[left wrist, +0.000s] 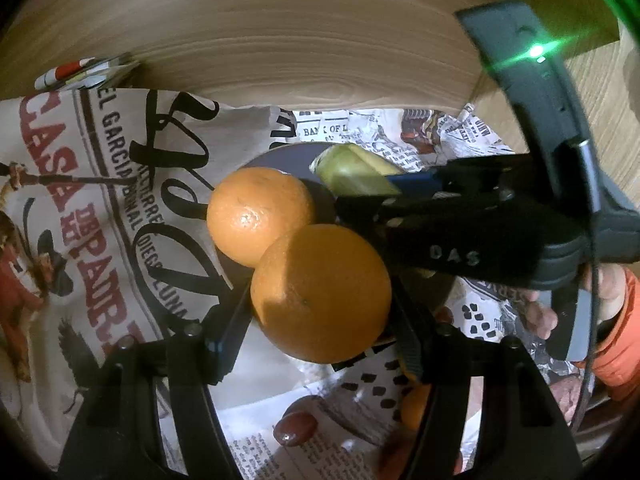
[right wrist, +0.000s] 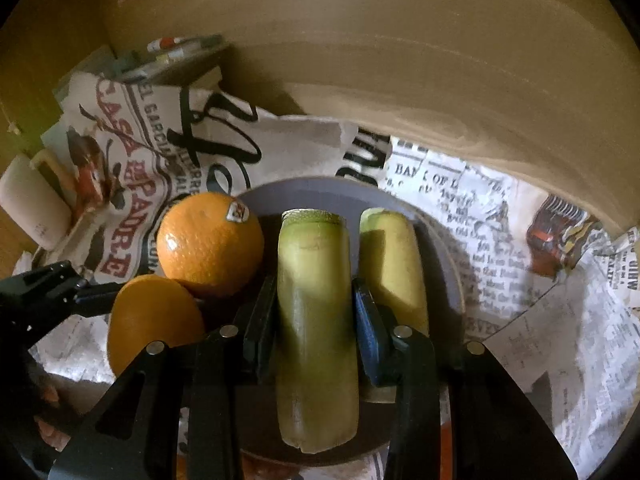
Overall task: Organize fruits
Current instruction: 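Place the orange on the plate with the left tool while the right tool sets the cob beside the first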
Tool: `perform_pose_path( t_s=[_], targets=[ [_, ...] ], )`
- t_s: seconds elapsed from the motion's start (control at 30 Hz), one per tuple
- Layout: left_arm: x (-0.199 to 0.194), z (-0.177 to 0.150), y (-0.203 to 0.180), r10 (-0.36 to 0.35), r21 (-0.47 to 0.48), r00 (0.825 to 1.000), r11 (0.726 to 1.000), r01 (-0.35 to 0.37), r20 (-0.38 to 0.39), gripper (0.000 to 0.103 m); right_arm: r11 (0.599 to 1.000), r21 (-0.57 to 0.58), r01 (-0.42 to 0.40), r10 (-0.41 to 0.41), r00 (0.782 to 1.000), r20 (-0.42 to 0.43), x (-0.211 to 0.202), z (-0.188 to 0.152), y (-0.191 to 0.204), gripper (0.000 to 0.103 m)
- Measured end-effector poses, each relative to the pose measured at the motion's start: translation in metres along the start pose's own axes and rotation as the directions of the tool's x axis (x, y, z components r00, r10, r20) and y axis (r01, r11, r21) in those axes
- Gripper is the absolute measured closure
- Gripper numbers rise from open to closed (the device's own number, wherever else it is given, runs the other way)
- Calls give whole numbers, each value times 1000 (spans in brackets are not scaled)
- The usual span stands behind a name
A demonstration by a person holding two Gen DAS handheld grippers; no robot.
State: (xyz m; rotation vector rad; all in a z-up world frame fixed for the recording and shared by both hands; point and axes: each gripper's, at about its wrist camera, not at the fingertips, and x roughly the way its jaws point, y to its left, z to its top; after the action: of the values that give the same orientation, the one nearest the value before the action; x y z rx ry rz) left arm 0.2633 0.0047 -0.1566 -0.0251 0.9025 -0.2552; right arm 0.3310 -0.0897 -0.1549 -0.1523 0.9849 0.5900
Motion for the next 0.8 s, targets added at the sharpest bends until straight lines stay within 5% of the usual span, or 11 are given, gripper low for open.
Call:
perform_pose_path(
  t_s=[0.23,0.37,0.8],
  targets=[
    [4,1,9,-21,-44,1000,999,20,-23,30,1000,-2,-4,4,1000,-17,-2,-1,1,69],
    [-4,1,13,-51,-69,999,996,50,-10,26,1000,0,3,-3,999,35,-21,0,0,68],
    [-68,-11,5,24,-63,994,998,-18,104,21,997,-21,77,-70,971,227,-112,-30,10,61]
  ],
)
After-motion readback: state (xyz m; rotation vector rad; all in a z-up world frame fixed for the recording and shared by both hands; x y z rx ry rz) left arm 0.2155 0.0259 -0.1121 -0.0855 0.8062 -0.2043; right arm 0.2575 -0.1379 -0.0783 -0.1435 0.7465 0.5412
